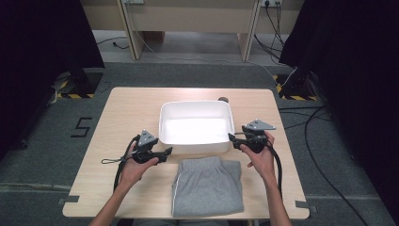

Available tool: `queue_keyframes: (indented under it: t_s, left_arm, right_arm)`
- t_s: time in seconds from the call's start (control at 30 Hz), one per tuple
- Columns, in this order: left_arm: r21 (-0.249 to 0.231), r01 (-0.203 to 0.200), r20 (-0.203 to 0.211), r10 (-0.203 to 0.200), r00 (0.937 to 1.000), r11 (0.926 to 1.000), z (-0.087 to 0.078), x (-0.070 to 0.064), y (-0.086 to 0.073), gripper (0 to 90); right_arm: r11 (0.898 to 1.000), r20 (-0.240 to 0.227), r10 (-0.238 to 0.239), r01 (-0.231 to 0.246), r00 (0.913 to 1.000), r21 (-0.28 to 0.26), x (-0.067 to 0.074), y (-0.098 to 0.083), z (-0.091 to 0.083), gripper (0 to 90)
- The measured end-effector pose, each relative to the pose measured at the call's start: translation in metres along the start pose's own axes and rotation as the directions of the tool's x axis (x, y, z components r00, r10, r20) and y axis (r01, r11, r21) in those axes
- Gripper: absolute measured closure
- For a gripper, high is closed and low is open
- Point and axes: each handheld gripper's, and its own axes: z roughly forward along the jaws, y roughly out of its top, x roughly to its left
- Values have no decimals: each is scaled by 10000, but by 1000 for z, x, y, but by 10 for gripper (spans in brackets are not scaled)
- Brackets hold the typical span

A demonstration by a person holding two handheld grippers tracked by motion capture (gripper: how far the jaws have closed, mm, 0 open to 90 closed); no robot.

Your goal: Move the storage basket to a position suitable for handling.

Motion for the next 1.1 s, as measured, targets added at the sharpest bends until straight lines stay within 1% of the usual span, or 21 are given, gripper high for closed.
queue_keyframes:
  t_s: [0.03, 0.07, 0.1, 0.17, 0.2, 0.27, 0.3, 0.33, 0.43, 0.53, 0.57, 0.63, 0.7, 0.77, 0.8, 0.83, 1.0, 1.03, 1.1]
  left_arm:
    - [2, 4, -5, -4, 10000, 10000, -2, 1, 0, 239]
    - [2, 4, -5, -4, 10000, 10000, -2, 1, 0, 234]
    - [26, 79, 3, -79, 10000, 10000, -4, 2, -1, 227]
    - [166, 89, 42, -89, 10000, 9998, -7, 2, -4, 205]
    - [212, 85, 55, -86, 9999, 9997, -8, 1, -5, 193]
    - [259, 45, 73, -47, 10000, 9997, -9, 1, -7, 185]
    - [325, 90, 158, -95, 9998, 9994, -13, 1, -10, 179]
    - [312, 150, 192, -156, 9997, 9994, -15, 1, -12, 177]
    - [316, 130, 113, -133, 9998, 9994, -20, 2, -16, 167]
    - [341, 158, 167, -164, 9997, 9993, -22, 2, -19, 168]
    - [352, 112, 199, -119, 9997, 9993, -25, 1, -22, 167]
    - [349, 98, 196, -105, 9998, 9993, -26, 0, -24, 167]
    - [314, 80, 318, -90, 9995, 9995, -29, -3, -27, 167]
    - [303, 51, 353, -62, 9994, 9995, -30, -4, -28, 167]
    - [264, 76, 409, -87, 9991, 9996, -31, -6, -30, 167]
    - [257, 87, 506, -100, 9987, 9996, -34, -7, -31, 166]
    - [202, 99, 649, -112, 9978, 9997, -40, -10, -37, 166]
    - [193, 117, 698, -131, 9975, 9997, -42, -11, -40, 166]
    - [202, 278, 801, -293, 9964, 9994, -46, -11, -46, 165]
  right_arm:
    - [9998, -66, 74, -75, 10000, -163, -1, 1, -3, 314]
    - [9998, -66, 74, -75, 10000, -163, -1, 1, -3, 314]
    - [9983, -224, 287, -298, 9993, -495, -3, 3, -11, 307]
    - [9978, -200, 350, -361, 9992, -564, -4, 4, -18, 299]
    - [9977, -92, 327, -332, 9994, -588, -4, 4, -22, 297]
    - [9978, -45, 294, -296, 9996, -591, -4, 3, -25, 297]
    - [9978, 87, 293, -287, 9995, -592, -5, 1, -32, 294]
    - [9979, 83, 259, -254, 9996, -598, -6, 0, -33, 292]
    - [9987, 159, 205, -197, 9997, -470, -7, -7, -40, 291]
    - [9990, 233, 190, -181, 9995, -398, -9, -11, -44, 291]
    - [9991, 260, 207, -197, 9994, -374, -10, -16, -47, 290]
    - [9992, 264, 176, -166, 9995, -369, -10, -17, -48, 289]
    - [9996, 258, 73, -66, 9996, -273, -10, -23, -51, 284]
    - [9996, 224, 130, -125, 9997, -248, -9, -24, -52, 281]
    - [9997, 240, 9, -3, 9997, -227, -9, -26, -52, 279]
    - [9998, 207, -8, 13, 9998, -222, -7, -29, -53, 270]
    - [9999, 123, -45, 46, 9999, -127, -4, -33, -55, 249]
    - [10000, 20, -41, 41, 10000, -38, -2, -36, -56, 229]
    - [10000, -28, -49, 48, 10000, -39, 0, -38, -57, 223]
